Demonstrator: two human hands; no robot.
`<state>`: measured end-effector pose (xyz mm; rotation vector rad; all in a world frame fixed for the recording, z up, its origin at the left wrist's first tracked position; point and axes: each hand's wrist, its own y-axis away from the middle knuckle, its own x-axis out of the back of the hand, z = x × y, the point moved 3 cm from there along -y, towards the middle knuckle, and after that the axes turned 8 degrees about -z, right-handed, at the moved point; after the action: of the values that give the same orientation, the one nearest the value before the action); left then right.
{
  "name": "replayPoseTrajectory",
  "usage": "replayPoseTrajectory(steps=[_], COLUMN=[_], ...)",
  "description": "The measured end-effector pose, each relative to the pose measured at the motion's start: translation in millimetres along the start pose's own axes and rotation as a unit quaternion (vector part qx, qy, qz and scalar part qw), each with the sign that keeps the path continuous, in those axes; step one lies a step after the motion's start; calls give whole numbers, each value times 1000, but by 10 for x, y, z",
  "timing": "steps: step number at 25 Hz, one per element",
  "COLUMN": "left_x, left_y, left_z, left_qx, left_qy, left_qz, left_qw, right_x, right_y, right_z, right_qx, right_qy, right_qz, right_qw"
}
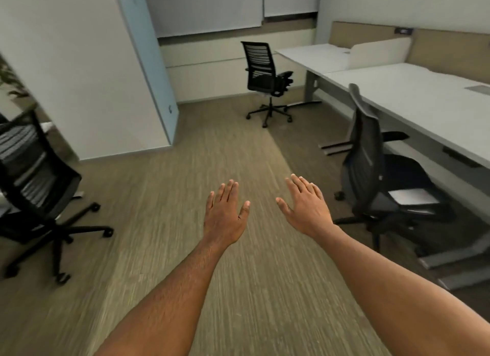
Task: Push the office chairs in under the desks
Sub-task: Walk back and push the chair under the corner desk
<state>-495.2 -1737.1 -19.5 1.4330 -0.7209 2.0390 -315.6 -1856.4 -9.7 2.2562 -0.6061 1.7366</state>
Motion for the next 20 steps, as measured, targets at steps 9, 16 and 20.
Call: replayPoseTrajectory(steps=[9, 16, 20], left_x=[142, 744, 942], left_y=[-1231, -2751, -3329], left_z=[-1934, -3296, -3878], left_qx=[108, 162, 191], left_qy=[5, -20, -14], left_qz=[20, 38, 54], left_qw=[994, 986, 980], right_x=[-846, -1004, -1056], right_y=[-2216, -4309, -5129], right_z=[-1178, -2151, -2626], right_qx=[95, 157, 194], right_qy=[-14, -25, -10], right_qz=[-70, -95, -99], right_qw=[993, 983, 976])
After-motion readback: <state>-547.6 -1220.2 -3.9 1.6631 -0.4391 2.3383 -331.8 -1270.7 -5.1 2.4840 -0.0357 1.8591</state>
